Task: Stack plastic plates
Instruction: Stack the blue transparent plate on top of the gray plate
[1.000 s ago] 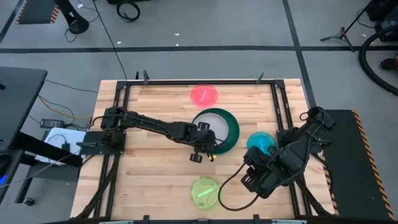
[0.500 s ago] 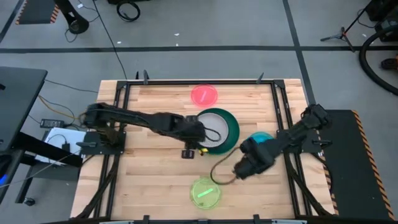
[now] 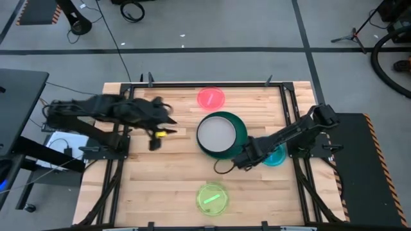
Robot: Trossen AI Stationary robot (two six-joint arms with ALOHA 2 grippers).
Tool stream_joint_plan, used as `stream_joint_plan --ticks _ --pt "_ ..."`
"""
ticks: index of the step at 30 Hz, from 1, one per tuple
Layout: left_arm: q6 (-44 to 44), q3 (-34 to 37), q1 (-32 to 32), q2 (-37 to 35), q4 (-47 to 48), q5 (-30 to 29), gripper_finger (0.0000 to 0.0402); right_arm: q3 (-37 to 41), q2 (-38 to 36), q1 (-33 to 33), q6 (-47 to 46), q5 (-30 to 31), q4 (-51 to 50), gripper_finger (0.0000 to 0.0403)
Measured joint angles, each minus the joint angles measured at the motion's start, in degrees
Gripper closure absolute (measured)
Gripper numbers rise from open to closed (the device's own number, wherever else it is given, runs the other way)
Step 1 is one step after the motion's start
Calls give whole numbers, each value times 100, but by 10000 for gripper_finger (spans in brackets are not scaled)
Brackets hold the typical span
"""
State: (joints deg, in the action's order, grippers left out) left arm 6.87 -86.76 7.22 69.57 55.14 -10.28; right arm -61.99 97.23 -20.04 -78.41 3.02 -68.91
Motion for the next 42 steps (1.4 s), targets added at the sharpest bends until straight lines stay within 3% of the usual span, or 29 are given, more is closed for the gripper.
stream_joint_plan --ticks 8,17,24,29,36,42 --pt "584 2 320 -860 523 -846 251 718 -2 -630 1538 118 864 248" --pt "700 2 499 -1030 583 -1169 251 1233 -4 -1072 806 -74 1051 248" --pt "497 4 496 -994 574 -1200 251 1458 -33 -1157 1248 -153 1276 255" --pt "495 4 496 -993 575 -1202 251 1464 -22 -1160 1579 -41 1305 292" --pt "460 4 499 -998 575 -1202 251 1438 2 -1167 1714 29 1185 390" --pt "453 4 499 -1000 577 -1202 251 765 15 -1184 1941 31 279 396"
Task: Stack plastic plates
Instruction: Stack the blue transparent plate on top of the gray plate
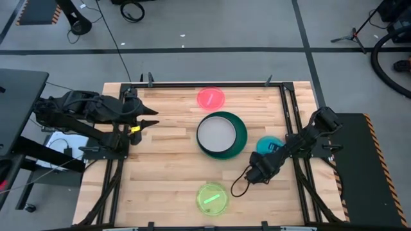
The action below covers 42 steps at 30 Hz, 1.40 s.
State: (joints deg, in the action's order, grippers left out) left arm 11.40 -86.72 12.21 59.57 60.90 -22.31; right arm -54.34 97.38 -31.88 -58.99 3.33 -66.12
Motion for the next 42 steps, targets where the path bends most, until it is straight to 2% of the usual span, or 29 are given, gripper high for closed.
stream_joint_plan --ticks 3,7,10,13,15,21,24,32,42 --pt "-3 0 0 0 0 0 251 -744 0 -4 422 157 -910 396" --pt "-11 0 0 0 21 0 251 -1845 -4 1 615 1026 -2403 398" --pt "-115 0 0 2 49 0 251 -2403 -117 68 1224 1838 -2183 399" --pt "-162 0 0 2 50 1 251 -2824 -66 220 2250 2745 -1842 400" --pt "-164 0 0 2 56 2 251 -2897 7 406 3033 2992 -1607 400" --pt "-158 0 0 2 250 2 251 -2594 7 1054 5462 2728 199 398" --pt "-85 0 0 2 391 2 251 -2378 2 1366 6301 2546 1062 397" --pt "98 0 0 2 544 0 251 -1778 2 1988 7351 2456 1699 396" --pt "85 0 -2 2 540 -78 251 -1601 2 2058 9026 2238 2111 390"
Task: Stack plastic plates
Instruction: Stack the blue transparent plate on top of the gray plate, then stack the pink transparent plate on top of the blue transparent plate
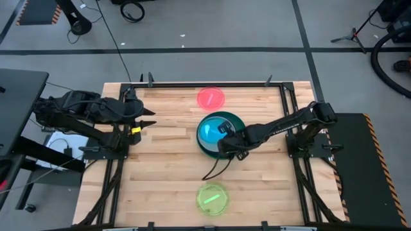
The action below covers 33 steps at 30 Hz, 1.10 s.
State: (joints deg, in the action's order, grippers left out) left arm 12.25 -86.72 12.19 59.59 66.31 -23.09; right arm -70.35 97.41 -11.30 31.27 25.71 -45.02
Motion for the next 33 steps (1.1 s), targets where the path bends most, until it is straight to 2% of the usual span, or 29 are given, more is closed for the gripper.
stream_joint_plan --ticks 4,12,17,20,22,26,29,33 --pt "32 0 0 0 -5 -25 251 158 -2 121 331 -133 133 368" --pt "122 0 0 0 -3 -29 251 425 -2 88 329 -30 268 306" --pt "212 0 0 0 -6 -28 251 -75 -2 -138 200 663 137 269" --pt "276 0 0 0 -34 -27 251 -548 -4 -169 -13 676 -131 256" --pt "302 0 0 0 -127 -27 251 -775 -81 -38 -276 449 -238 252" --pt "237 0 0 0 -462 -27 251 -828 -388 809 -1087 -430 -283 252" --pt "181 0 -25 0 -636 -27 251 -828 -543 1859 -1763 -1152 -231 253" --pt "179 0 -276 2 -726 -168 251 -831 -478 3308 -3169 -1599 182 252"
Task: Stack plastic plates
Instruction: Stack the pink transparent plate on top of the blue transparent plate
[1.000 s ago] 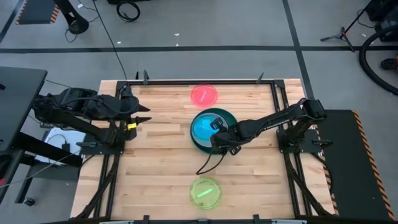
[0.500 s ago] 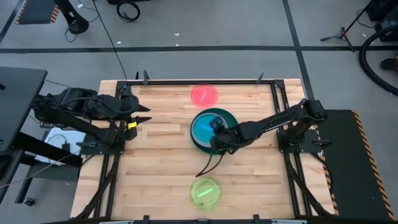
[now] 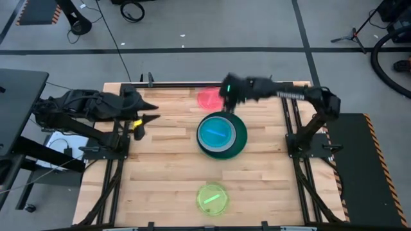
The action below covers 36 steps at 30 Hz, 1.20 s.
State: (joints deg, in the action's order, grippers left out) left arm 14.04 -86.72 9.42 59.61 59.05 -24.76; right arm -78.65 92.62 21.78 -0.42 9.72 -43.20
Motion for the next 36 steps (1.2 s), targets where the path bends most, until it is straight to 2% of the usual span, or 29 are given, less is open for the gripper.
stream_joint_plan --ticks 3,6,9,13,16,21,31,36 --pt "-78 0 -270 0 -162 -102 251 -2 243 915 -991 -525 145 252" --pt "-235 0 -529 0 -574 -104 251 -2 659 1534 -1854 -1247 326 253" --pt "-319 0 -756 0 -1117 -102 251 -2 1222 1859 -2306 -2052 652 253" --pt "-266 -1 -954 0 -1404 -104 251 0 1902 2066 -2874 -2665 1146 253" --pt "-80 -2 -965 0 -1337 -100 251 0 2153 2208 -2911 -2690 1358 253" --pt "88 0 -959 4 -1211 -91 251 0 2163 2372 -2660 -2201 1462 253" --pt "223 -2 -959 346 -1246 -120 251 -33 2646 2498 -2822 -2874 1806 254" --pt "338 -2 -959 515 -1256 -123 251 -17 2692 2500 -3038 -2997 2068 255"
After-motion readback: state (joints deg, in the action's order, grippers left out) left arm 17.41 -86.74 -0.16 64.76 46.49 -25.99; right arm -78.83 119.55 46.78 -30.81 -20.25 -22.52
